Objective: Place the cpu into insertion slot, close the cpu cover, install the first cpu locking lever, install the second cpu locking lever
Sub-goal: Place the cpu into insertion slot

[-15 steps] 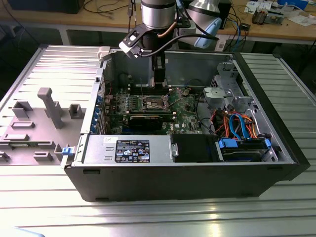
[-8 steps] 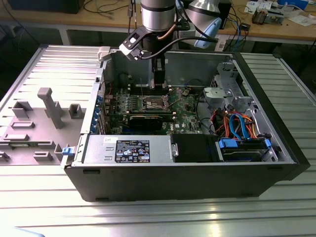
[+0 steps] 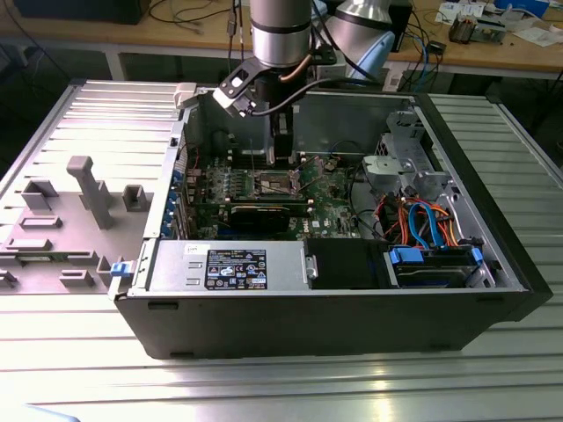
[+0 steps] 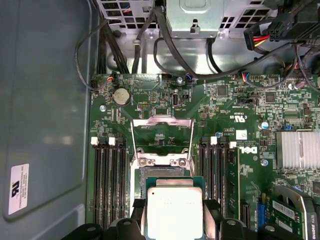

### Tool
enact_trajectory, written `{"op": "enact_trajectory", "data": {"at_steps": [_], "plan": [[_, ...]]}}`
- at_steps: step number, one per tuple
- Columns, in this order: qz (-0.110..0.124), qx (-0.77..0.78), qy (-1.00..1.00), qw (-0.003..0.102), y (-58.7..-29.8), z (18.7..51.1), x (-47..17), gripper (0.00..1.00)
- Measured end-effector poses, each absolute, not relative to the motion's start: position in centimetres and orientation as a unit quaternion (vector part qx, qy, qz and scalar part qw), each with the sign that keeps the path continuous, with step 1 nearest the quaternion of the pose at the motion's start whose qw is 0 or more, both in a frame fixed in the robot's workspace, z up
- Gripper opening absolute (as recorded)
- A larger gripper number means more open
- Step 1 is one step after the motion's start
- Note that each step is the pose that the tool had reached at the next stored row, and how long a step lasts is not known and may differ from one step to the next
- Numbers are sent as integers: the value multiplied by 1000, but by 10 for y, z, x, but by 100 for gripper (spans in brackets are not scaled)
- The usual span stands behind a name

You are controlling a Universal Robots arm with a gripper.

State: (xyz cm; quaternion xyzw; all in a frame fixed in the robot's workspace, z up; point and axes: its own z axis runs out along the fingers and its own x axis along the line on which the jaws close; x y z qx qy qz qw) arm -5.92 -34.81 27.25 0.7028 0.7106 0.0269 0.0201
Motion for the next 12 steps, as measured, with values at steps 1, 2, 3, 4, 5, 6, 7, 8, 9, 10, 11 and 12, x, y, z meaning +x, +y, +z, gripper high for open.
{"op": "enact_trajectory", "data": {"at_steps": [1, 2, 3, 4, 5, 6, 7, 8, 9, 10, 11, 12], "plan": [[27, 703, 711, 20, -348, 271, -59, 55], [27, 703, 711, 20, -348, 270, -59, 55], [27, 703, 711, 20, -348, 267, -59, 55], [27, 703, 711, 20, -348, 265, -59, 55], [27, 703, 711, 20, -348, 263, -59, 55], [27, 703, 711, 20, -348, 261, -59, 55], [27, 703, 711, 20, -348, 260, -59, 55], [27, 703, 711, 20, -348, 260, -59, 55], [27, 703, 711, 20, -348, 260, -59, 55], [27, 703, 711, 20, -348, 260, -59, 55], [27, 703, 711, 20, -348, 260, -59, 55], [27, 703, 711, 20, -348, 260, -59, 55]]}}
